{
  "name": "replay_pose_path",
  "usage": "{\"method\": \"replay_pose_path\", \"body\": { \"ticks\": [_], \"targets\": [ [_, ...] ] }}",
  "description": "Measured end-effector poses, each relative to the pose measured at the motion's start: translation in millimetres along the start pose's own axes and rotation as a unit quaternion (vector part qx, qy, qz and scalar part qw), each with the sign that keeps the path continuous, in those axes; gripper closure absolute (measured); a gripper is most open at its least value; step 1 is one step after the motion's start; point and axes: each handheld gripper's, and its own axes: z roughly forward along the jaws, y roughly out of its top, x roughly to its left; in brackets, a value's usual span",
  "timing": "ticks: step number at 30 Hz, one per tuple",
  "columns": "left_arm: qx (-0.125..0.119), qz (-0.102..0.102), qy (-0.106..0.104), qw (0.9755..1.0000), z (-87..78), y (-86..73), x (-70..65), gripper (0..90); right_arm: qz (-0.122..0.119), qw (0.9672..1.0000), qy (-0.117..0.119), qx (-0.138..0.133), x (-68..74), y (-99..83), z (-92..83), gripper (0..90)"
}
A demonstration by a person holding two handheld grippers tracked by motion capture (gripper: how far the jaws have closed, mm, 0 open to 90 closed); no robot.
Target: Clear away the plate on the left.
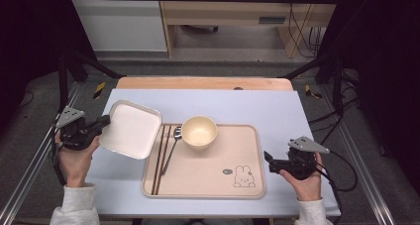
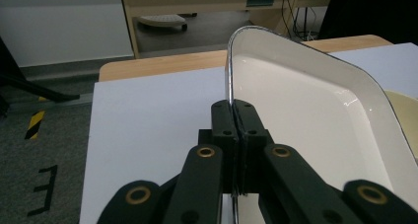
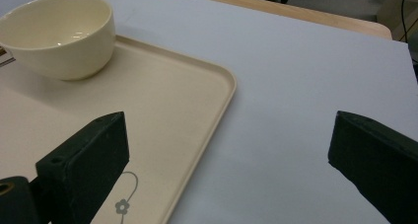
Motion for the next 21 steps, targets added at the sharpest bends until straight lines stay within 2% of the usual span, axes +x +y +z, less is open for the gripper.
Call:
{"method": "replay_pose_path", "body": {
  "ticks": [5,12,21],
  "targets": [
    [-0.004,0.016,-0.017,0.9997,0.7,3.8,-16.1,89.1,-0.004,1.0,-0.002,-0.002,-0.8,-0.1,0.1,2.3],
    [-0.004,0.034,-0.028,0.999,3.1,5.7,-32.5,89.1,-0.004,1.0,-0.003,-0.002,-0.9,-0.2,-0.1,2.3],
    [0.001,0.058,-0.053,0.9969,7.8,6.8,-57.0,89.1,-0.004,1.0,-0.003,-0.004,-1.4,0.1,-0.8,2.3]
  ]
}}
